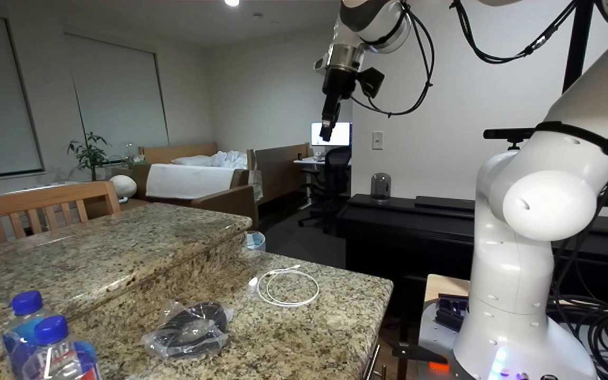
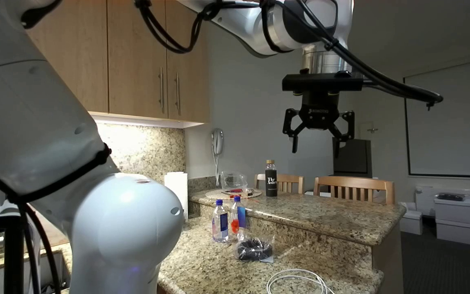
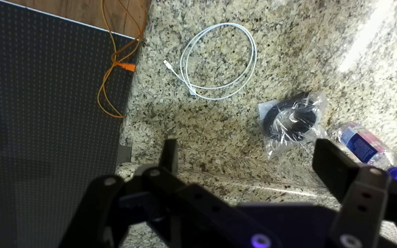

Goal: Pile up the cable, the package and the water bottle

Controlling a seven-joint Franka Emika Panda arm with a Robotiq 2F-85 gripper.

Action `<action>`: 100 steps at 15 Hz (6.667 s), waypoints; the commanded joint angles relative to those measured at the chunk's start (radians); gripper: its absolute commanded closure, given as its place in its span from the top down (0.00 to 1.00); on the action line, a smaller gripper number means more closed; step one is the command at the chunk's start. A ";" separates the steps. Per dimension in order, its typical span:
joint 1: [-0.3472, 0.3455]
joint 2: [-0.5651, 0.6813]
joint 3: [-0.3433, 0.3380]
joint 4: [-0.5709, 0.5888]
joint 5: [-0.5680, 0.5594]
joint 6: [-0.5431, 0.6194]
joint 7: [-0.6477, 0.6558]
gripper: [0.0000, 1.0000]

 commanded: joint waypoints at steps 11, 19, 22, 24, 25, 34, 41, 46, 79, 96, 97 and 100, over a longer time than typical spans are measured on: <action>-0.037 0.013 0.037 -0.004 0.025 0.014 -0.009 1.00; -0.001 0.019 0.108 -0.047 0.104 0.061 -0.008 1.00; 0.015 0.016 0.168 -0.096 0.108 0.128 0.006 1.00; 0.033 0.019 0.203 -0.130 0.103 0.170 0.011 1.00; 0.045 0.027 0.219 -0.147 0.103 0.191 0.011 1.00; 0.093 0.076 0.270 -0.194 0.091 0.207 0.011 1.00; 0.095 0.076 0.284 -0.188 0.078 0.222 0.023 1.00; 0.132 0.132 0.404 -0.194 0.043 0.357 0.098 1.00; 0.151 0.731 0.547 -0.074 -0.377 0.764 1.055 1.00; 0.264 1.045 0.383 0.008 -0.342 1.043 1.224 0.68; 0.265 1.047 0.386 0.011 -0.324 1.043 1.210 0.62; 0.268 1.040 0.393 0.007 -0.274 1.050 1.165 0.42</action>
